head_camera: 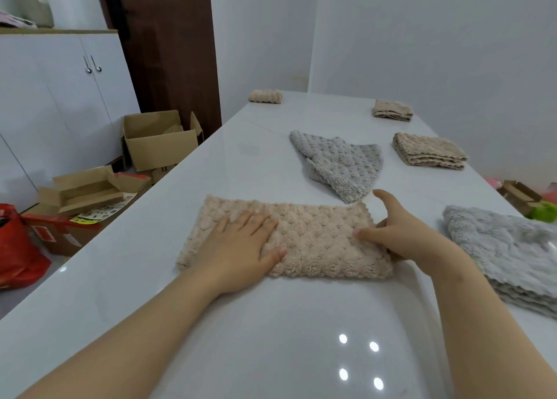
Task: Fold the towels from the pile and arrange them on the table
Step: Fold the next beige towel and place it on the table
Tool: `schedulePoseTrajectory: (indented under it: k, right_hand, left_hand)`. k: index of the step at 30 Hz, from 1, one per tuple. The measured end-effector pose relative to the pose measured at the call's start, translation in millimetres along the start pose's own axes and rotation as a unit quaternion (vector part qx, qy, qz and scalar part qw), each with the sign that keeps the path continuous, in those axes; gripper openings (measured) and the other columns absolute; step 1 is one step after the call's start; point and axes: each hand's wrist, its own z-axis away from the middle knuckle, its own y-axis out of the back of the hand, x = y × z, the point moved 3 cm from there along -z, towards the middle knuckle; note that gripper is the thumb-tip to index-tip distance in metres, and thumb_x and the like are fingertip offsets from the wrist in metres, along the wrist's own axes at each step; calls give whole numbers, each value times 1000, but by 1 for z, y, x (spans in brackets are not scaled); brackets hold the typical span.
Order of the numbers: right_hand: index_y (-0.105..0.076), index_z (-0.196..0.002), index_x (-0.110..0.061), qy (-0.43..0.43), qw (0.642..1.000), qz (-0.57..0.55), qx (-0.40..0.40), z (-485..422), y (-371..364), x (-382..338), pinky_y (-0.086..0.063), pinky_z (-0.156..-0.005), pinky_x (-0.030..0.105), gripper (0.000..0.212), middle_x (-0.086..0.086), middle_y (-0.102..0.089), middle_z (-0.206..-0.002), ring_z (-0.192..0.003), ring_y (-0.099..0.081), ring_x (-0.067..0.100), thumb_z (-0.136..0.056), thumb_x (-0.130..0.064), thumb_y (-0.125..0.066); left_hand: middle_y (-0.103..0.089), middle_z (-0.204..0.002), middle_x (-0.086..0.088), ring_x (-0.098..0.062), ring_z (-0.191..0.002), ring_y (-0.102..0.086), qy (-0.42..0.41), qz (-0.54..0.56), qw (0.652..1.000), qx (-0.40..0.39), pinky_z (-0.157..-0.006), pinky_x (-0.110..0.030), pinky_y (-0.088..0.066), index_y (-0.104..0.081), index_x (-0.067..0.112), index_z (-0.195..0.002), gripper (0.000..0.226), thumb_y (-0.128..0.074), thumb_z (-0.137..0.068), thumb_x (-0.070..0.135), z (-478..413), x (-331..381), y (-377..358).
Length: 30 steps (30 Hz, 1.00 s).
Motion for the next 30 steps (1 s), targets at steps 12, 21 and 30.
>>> schedulePoseTrajectory:
  k: [12,21,30]
  right_hand:
    - [-23,-139,-43,0,998,-52,-27,6,0,-6,-55,-73,40,80,9,-63,-90,-77,-66,26,-80,-15,-70]
    - [-34,-136,-34,81,963,-256,-6,17,-19,-61,-54,-51,27,64,8,-64,-98,-66,-63,19,-86,-4,-58]
    - [-57,-113,-28,123,905,-378,-156,30,-59,-93,-47,-43,25,25,9,-72,-88,-55,-61,20,-89,-19,-57]
  left_hand:
    - [2,-157,13,-6,-142,12,-23,12,999,20,-114,-35,9,1,28,-148,60,-9,-94,52,9,17,6]
    - [-35,-137,23,-4,-130,-32,7,305,949,74,-106,-29,-25,-28,32,-142,65,-45,-84,56,8,6,24]
    - [-68,-108,-1,-21,-94,-67,169,675,718,36,-80,-35,-52,-61,37,-92,22,-43,-91,49,16,-27,41]
